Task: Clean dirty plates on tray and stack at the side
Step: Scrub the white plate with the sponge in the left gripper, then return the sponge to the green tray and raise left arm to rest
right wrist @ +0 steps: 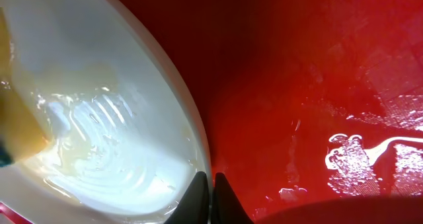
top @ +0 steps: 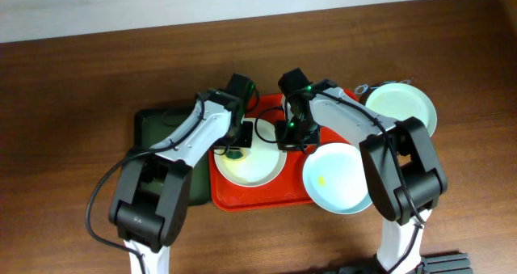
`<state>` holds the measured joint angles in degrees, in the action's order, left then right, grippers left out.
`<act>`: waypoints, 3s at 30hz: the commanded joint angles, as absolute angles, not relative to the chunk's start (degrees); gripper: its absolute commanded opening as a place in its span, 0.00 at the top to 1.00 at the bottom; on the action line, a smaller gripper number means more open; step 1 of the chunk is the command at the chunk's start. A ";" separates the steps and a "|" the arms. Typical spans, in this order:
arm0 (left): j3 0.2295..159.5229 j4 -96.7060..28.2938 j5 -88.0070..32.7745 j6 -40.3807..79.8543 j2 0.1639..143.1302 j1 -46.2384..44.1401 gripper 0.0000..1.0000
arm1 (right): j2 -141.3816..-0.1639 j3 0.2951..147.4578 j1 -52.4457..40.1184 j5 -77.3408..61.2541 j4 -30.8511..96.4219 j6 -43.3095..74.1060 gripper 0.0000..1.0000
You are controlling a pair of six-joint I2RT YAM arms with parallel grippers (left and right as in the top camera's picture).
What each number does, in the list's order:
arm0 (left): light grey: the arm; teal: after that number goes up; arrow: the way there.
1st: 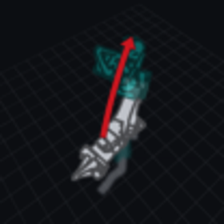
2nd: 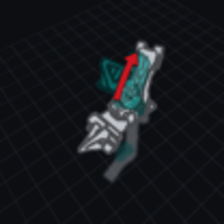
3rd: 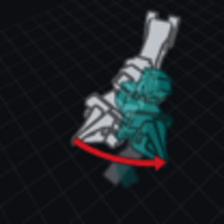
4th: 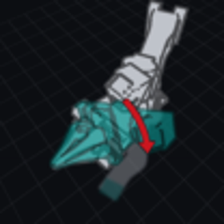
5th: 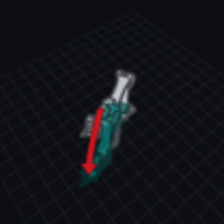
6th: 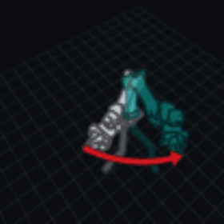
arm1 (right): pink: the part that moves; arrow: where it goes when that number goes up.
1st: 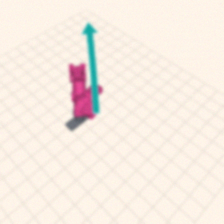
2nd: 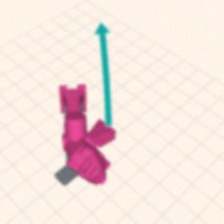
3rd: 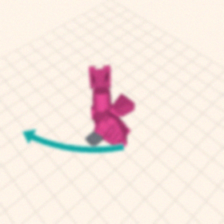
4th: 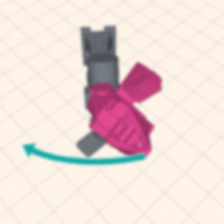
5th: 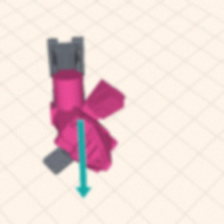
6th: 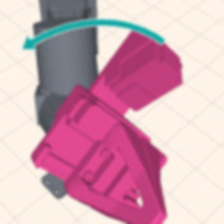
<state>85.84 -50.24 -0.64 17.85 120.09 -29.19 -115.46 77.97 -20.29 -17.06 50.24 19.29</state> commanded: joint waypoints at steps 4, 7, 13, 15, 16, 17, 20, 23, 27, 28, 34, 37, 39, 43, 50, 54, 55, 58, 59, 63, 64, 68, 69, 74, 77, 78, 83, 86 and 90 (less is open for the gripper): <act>83.40 -47.18 -23.14 14.46 122.56 -31.59 1.00 | -115.77 77.84 -20.60 -17.54 50.13 19.14 0.96; 88.05 -51.90 -23.77 14.02 121.91 -32.14 1.00 | -115.77 77.84 -20.60 -17.52 50.09 18.90 0.96; 99.09 -65.28 -8.03 14.06 116.90 -28.16 1.00 | -115.77 77.84 -20.60 -17.37 50.11 18.92 0.96; 101.32 -68.77 -4.56 14.06 115.81 -26.68 1.00 | -115.77 77.84 -20.60 -17.37 50.11 18.92 0.96; 101.65 -70.02 -2.70 14.06 115.55 -25.91 1.00 | -115.77 77.84 -20.60 -17.37 50.13 18.92 0.96; 101.65 -70.85 -1.23 14.06 115.46 -25.36 1.00 | -115.77 77.84 -20.60 -17.37 50.13 18.92 0.96; 101.25 -73.41 2.74 14.06 115.50 -22.98 1.00 | -115.77 77.84 -20.60 -17.37 50.15 18.92 0.96; 101.25 -75.16 5.69 14.04 115.50 -20.29 1.00 | -115.77 77.84 -20.60 -17.37 50.15 18.92 0.96; 100.77 -75.31 5.89 13.54 115.52 -17.41 1.00 | -115.77 77.84 -20.60 -17.37 50.13 18.92 0.96; 100.36 -75.16 5.89 13.34 115.52 -17.04 1.00 | -115.77 77.84 -20.60 -17.37 50.13 18.92 0.96; 94.41 -69.95 5.93 13.37 115.59 -16.71 1.00 | -115.77 77.84 -20.60 -17.37 50.11 18.92 0.96; 90.65 -65.58 8.73 13.39 115.70 -16.71 1.00 | -115.77 77.84 -20.60 -17.37 50.11 18.92 0.96; 88.75 -62.70 10.90 13.37 115.70 -16.71 1.00 | -115.77 77.84 -20.60 -17.37 50.11 18.92 0.96; 87.24 -61.91 13.96 13.43 115.77 -16.71 1.00 | -115.77 77.84 -20.60 -17.37 50.11 18.92 0.96; 86.80 -61.47 14.20 13.43 116.46 -14.46 1.00 | -115.77 77.84 -20.60 -17.37 50.13 18.92 0.96; 86.80 -61.47 10.61 13.15 116.46 -11.73 1.00 | -115.77 77.84 -20.60 -17.37 50.11 18.92 0.96; 86.74 -61.45 9.58 13.08 116.46 -11.03 1.00 | -115.77 77.84 -20.62 -17.34 50.11 18.92 0.96; 86.21 -60.69 5.50 9.67 116.51 -9.58 0.99 | -115.77 77.84 -20.60 -17.34 50.13 18.92 0.96; 86.06 -60.45 4.38 9.30 116.57 -9.15 0.99 | -115.77 77.84 -20.60 -17.37 50.13 18.92 0.96; 84.97 -59.37 3.84 9.28 116.68 -7.62 0.99 | -115.77 77.84 -20.60 -17.34 50.11 18.92 0.96; 84.60 -58.94 3.84 9.30 116.68 -7.42 0.99 | -115.77 77.84 -20.60 -17.37 50.11 18.92 0.96; 84.51 -58.85 3.27 9.32 116.66 -7.29 0.84 | -115.77 77.84 -20.60 -17.37 50.11 18.92 0.96; 84.66 -59.05 2.39 9.32 116.66 -7.29 0.69 | -115.77 77.84 -20.60 -17.34 50.11 18.92 0.96; 93.51 -66.67 2.09 9.34 116.60 -6.79 0.51 | -115.77 77.84 -20.60 -17.37 50.04 18.92 0.96; 101.93 -71.33 2.09 9.37 116.60 -6.22 0.36 | -115.77 77.84 -20.60 -17.37 49.93 18.92 0.96; 105.03 -72.71 2.09 9.37 116.60 -5.91 0.25 | -115.77 77.84 -20.60 -17.37 49.93 18.92 0.96; 115.24 -75.57 2.39 9.74 116.60 -2.76 0.01 | -115.77 77.84 -20.60 -17.37 49.93 18.92 0.96; 115.39 -75.55 2.76 9.74 116.62 -0.86 0.01 | -115.77 77.84 -20.62 -17.37 49.95 18.92 0.96; 115.39 -75.64 2.74 9.74 116.62 0.30 0.01 | -115.77 77.84 -20.60 -17.37 49.93 18.94 0.96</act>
<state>114.59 -75.53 2.35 9.87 116.90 -0.45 -115.46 77.93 -20.18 -16.82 50.09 19.25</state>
